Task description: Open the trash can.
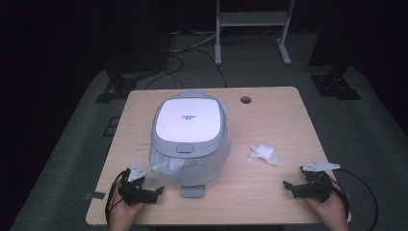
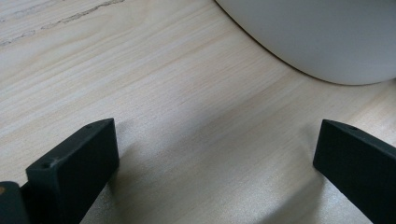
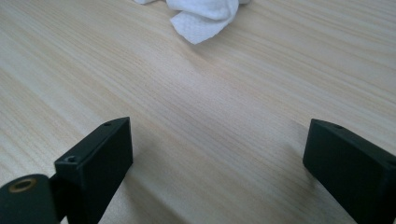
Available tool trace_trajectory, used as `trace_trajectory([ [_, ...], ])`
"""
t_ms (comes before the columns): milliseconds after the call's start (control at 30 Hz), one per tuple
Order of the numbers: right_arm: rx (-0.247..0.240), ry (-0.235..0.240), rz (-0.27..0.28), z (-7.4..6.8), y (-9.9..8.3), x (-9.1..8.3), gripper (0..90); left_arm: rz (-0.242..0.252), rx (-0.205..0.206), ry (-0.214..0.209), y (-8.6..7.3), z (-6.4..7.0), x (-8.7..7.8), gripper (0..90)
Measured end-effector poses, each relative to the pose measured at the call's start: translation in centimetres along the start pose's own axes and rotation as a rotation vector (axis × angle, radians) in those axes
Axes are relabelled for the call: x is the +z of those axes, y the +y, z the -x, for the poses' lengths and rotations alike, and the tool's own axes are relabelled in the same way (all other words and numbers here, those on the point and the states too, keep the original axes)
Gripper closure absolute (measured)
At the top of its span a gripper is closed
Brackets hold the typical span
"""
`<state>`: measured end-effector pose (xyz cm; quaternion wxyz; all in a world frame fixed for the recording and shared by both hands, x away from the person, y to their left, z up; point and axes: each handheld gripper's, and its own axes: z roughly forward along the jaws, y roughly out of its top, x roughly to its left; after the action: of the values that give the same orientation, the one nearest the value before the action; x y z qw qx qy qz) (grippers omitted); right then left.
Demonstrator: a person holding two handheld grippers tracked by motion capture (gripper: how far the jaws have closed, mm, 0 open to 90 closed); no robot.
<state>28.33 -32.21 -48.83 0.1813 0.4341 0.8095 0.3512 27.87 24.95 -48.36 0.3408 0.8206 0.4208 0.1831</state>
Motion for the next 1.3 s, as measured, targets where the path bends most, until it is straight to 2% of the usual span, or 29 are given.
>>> trace_trajectory([
  [167, 0.001, 0.000, 0.001, 0.0, 0.0, 0.0, 7.0, 0.007, 0.001, 0.002, 0.0, 0.1, 0.0, 0.0],
  [267, 0.002, 0.000, 0.001, 0.0, 0.0, 0.0, 7.0, 0.009, 0.011, -0.007, 0.0, 0.1, -0.2, 3.8],
  [533, 0.002, 0.000, 0.001, 0.0, 0.0, 0.0, 7.0, 0.029, 0.019, -0.022, 0.1, 0.6, -0.7, 4.9],
  [767, 0.002, 0.000, 0.000, 0.0, 0.0, 0.0, 7.0, 0.053, 0.011, -0.022, 0.2, 1.2, -1.5, 5.9],
  [833, 0.002, 0.000, 0.001, 0.0, 0.0, 0.0, 7.0, 0.062, 0.023, -0.021, 0.1, 1.4, -1.8, 11.6],
  [1067, 0.002, 0.000, 0.001, 0.0, 0.0, 0.0, 7.0, 0.092, 0.008, -0.024, 0.1, 2.1, -2.5, 13.6],
  [1100, 0.003, 0.000, 0.001, 0.0, 0.0, 0.0, 7.0, 0.104, 0.010, -0.030, 0.1, 2.3, -2.8, 18.5],
  [1167, 0.003, 0.000, 0.000, 0.0, 0.0, 0.0, 7.0, 0.114, 0.007, -0.037, 0.2, 2.5, -2.9, 18.9],
  [1267, 0.002, 0.000, 0.001, 0.0, 0.0, 0.0, 7.0, 0.125, 0.005, -0.052, 0.3, 2.7, -3.0, 23.7],
  [1300, 0.003, 0.000, 0.001, 0.0, 0.0, 0.0, 7.0, 0.135, 0.004, -0.069, 0.3, 2.8, -3.1, 27.7],
])
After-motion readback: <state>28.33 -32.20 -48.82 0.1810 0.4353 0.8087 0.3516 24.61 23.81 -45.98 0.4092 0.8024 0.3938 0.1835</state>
